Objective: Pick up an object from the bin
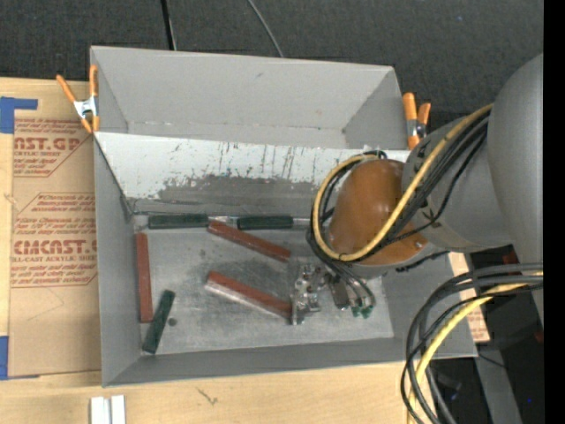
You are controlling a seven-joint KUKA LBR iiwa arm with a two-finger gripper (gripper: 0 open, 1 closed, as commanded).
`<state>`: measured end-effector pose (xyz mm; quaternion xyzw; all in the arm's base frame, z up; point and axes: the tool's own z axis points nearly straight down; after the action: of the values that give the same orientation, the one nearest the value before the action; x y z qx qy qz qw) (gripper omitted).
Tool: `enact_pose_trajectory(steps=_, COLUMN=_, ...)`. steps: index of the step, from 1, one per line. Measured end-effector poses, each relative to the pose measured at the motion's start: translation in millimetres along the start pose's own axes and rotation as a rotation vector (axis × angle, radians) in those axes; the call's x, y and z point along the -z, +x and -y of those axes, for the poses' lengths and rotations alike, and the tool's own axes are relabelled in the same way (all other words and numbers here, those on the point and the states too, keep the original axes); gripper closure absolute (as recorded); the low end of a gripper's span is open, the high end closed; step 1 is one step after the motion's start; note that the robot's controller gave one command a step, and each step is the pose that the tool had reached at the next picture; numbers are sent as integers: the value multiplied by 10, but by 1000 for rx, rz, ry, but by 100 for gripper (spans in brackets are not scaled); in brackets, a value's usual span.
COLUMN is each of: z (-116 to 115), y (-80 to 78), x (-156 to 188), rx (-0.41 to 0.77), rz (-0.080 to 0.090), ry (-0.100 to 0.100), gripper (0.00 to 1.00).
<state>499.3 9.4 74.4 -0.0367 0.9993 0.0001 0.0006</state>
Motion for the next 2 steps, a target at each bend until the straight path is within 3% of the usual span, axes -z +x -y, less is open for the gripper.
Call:
enact_pose_trajectory(steps=1, z=13, y=-389, x=1371, rx=-49, rz=1, ry=0, gripper=100)
enact_pose_trajectory(steps=2, z=13, y=-389, x=1371, rx=-49, rz=1, ry=0, gripper=0)
